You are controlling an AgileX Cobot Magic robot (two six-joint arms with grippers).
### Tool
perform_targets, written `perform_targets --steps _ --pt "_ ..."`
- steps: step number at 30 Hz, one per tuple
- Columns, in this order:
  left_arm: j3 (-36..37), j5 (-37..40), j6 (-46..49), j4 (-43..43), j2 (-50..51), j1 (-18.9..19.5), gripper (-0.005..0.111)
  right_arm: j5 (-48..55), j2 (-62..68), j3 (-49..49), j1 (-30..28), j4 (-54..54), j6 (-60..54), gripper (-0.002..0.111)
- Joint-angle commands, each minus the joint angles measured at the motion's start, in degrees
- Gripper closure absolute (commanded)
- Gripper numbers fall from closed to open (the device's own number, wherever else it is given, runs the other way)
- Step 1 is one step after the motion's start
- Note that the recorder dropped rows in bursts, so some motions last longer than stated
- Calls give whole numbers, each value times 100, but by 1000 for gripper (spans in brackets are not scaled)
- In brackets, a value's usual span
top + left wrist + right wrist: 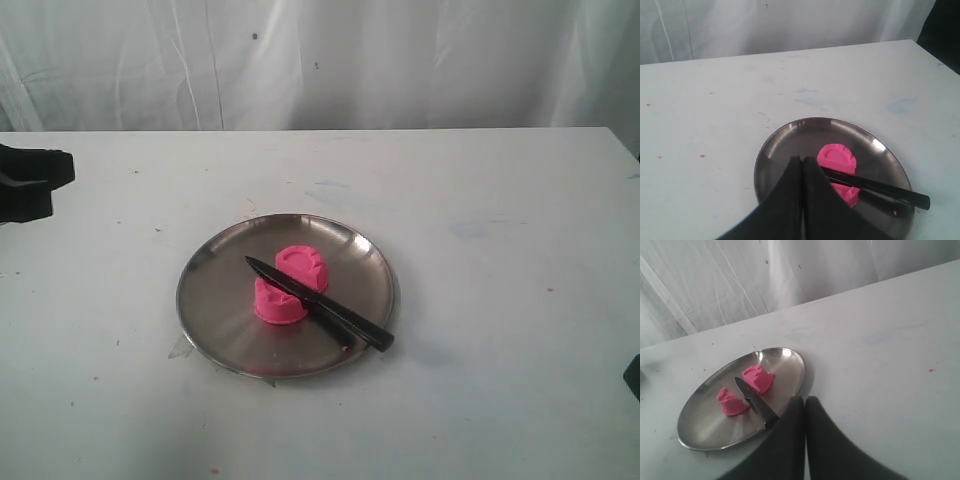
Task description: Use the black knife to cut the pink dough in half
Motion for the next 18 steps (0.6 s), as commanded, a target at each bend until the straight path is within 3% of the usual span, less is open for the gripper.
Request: perform_targets --steps 1,4,9,12,18 --pt "294 -105 8 245 -706 -4 107 13 -23 29 -12 -34 24 108" --pt "585 -53 -825 1324 -1463 -71 107 13 -23 29 -12 -34 24 108" --pt "1172 380 -4210 4449 -2939 -126 107 13 -23 29 -12 -46 24 108" --pt "1648 600 -5941 5735 -3649 -103 107 13 -23 29 -12 -46 24 108" --pt "2822 -9 -6297 5911 -4543 -103 107 23 -23 29 -12 -46 24 108"
